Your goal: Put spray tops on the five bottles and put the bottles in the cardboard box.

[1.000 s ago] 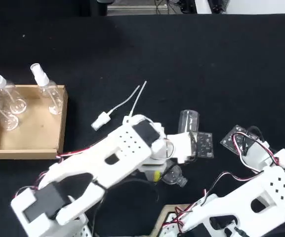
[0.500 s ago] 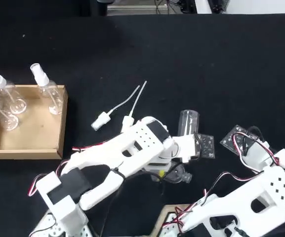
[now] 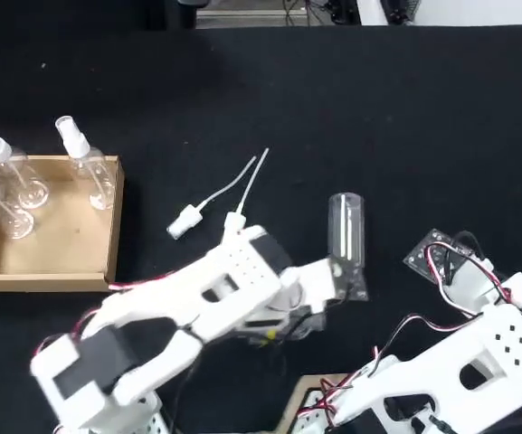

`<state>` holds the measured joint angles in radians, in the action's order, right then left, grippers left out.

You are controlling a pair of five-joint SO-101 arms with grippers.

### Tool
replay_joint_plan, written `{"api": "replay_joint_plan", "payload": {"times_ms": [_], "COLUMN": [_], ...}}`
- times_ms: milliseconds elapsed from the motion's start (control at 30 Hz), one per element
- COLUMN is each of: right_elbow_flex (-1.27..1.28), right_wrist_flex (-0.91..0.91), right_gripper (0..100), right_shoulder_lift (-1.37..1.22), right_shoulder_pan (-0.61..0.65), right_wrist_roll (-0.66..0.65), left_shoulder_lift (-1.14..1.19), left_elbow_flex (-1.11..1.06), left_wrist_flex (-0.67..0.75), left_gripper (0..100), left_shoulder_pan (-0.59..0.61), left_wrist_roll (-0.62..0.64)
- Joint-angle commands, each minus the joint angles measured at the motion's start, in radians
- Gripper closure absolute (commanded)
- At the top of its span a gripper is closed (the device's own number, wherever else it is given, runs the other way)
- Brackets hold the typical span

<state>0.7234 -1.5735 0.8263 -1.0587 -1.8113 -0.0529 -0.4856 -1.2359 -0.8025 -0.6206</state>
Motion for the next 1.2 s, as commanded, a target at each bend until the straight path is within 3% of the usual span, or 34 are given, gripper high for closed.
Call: {"api": "replay_joint_plan", "payload": {"times_ms": [0, 167, 467, 733, 1167], "right_elbow_flex": [-0.004, -0.004, -0.002, -0.002, -0.002], "right_wrist_flex": [0.011, 0.011, 0.011, 0.011, 0.011], "right_gripper": [64.2, 64.2, 64.2, 64.2, 64.2], "right_shoulder_lift": [0.033, 0.033, 0.033, 0.035, 0.036], "right_shoulder_pan": [-0.017, -0.018, -0.017, -0.015, -0.018], "right_wrist_roll": [0.000, 0.000, 0.000, 0.000, 0.000], "left_shoulder_lift": [-0.190, -0.226, -0.226, -0.226, -0.226], "left_elbow_flex": [-0.088, -0.173, -0.105, -0.160, -0.254], "left_wrist_flex": [-0.054, -0.051, -0.044, 0.101, 0.295], "left_gripper": [85, 70, 71, 71, 71], "left_shoulder_pan": [0.015, 0.068, -0.002, -0.050, -0.050], "left_wrist_roll": [0.006, -0.087, -0.089, 0.107, 0.281]}}
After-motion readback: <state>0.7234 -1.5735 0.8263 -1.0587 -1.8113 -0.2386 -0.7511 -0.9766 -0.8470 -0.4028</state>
